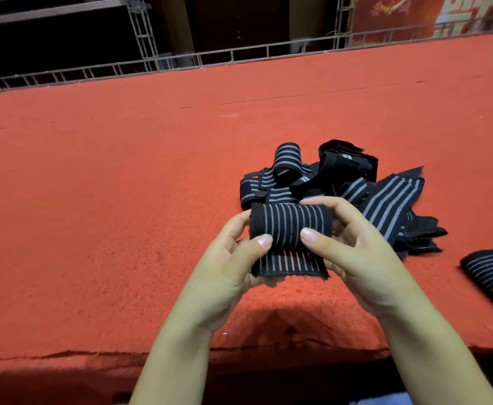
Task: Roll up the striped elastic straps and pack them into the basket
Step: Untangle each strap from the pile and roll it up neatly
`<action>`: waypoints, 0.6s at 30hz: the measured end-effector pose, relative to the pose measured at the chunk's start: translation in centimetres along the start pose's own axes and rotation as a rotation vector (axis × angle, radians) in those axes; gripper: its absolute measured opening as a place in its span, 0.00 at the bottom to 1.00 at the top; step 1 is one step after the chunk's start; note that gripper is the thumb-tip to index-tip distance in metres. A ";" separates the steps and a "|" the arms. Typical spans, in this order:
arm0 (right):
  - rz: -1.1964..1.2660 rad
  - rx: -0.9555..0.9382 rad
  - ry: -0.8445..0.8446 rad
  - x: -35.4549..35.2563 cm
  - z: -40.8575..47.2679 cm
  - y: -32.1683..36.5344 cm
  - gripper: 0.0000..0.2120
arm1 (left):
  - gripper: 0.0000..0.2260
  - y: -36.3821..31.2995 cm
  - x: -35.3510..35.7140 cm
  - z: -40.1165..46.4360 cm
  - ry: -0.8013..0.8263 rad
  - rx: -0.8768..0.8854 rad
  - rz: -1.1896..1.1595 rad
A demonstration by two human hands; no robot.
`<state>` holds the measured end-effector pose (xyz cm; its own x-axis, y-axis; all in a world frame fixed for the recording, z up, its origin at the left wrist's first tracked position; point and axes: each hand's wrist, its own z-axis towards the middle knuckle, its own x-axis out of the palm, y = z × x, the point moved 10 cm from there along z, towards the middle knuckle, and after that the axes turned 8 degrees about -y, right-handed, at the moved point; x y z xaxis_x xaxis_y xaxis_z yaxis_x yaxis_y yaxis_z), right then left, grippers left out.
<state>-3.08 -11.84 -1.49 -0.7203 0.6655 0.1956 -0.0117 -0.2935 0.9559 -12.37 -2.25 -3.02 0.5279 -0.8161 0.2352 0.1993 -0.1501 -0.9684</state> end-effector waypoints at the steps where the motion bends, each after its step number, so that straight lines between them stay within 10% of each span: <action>1: -0.036 -0.038 0.000 -0.1 0.0 0.3 0.16 | 0.26 0.2 0.1 0.0 0.008 -0.015 0.001; 6: -0.278 -0.196 -0.028 -0.4 -0.2 1.3 0.19 | 0.30 1.0 0.7 0.1 0.038 -0.067 -0.033; 12: -0.338 -0.182 0.067 -0.4 -0.7 0.2 0.12 | 0.06 1.8 -0.4 0.7 -0.108 -0.056 -0.032; 18: -0.294 -0.028 0.038 -3.3 -1.2 -1.9 0.17 | 0.15 2.5 0.9 1.2 -0.046 -0.028 0.047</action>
<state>-1.49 -14.36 -4.19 -0.7088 0.6987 -0.0976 -0.2425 -0.1115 0.9637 -10.39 -2.69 -5.14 0.5737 -0.7963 0.1920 0.1506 -0.1279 -0.9803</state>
